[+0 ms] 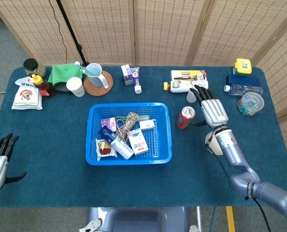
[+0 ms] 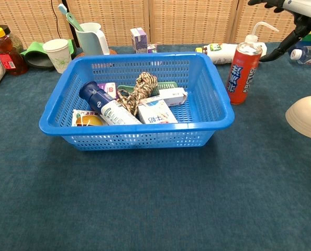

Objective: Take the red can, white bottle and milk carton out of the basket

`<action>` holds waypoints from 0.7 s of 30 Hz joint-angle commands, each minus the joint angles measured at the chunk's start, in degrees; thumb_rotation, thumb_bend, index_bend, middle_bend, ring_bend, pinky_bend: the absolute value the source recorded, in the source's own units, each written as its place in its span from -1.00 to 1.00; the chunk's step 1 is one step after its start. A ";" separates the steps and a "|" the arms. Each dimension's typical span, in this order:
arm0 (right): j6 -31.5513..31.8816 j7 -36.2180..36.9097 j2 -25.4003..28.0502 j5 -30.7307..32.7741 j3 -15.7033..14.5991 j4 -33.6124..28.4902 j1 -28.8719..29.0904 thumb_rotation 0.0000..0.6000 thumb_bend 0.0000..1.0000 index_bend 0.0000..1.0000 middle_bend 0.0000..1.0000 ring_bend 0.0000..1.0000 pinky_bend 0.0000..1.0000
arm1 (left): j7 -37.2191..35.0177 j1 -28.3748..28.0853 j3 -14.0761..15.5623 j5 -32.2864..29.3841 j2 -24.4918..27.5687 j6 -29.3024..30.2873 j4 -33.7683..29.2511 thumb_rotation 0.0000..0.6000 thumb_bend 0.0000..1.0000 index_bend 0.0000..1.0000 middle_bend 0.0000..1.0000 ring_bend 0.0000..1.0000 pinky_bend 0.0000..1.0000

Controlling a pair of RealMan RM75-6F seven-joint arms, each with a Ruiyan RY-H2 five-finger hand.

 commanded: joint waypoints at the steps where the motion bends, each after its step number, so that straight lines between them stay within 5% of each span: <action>1: 0.51 -1.21 1.55 0.69 -0.02 -2.90 -0.88 1.00 -1.00 -1.00 -1.00 -1.00 -0.92 | 0.04 -0.06 0.06 0.05 -0.02 -0.11 -0.04 1.00 -0.95 -1.00 -1.00 -1.00 -1.00; 10: 8.93 -0.67 9.00 -2.92 -1.09 -14.31 -6.74 1.00 -1.00 -1.00 -1.00 -1.00 -0.92 | -1.21 -0.94 -0.13 0.82 0.67 -1.13 -0.74 1.00 -0.95 -1.00 -1.00 -1.00 -1.00; 14: 18.61 0.99 17.58 -9.32 -6.41 -22.36 -15.80 1.00 -1.00 -1.00 -1.00 -1.00 -0.94 | -0.81 -5.27 -2.31 3.16 4.43 -4.57 -3.48 1.00 -0.95 -1.00 -1.00 -1.00 -1.00; 21: 28.81 -2.53 20.19 -14.52 -12.58 -21.51 -25.49 1.00 -1.00 -1.00 -1.00 -1.00 -1.00 | 0.90 -11.28 -5.87 4.26 10.45 -9.49 -9.83 1.00 -0.95 -1.00 -1.00 -1.00 -1.00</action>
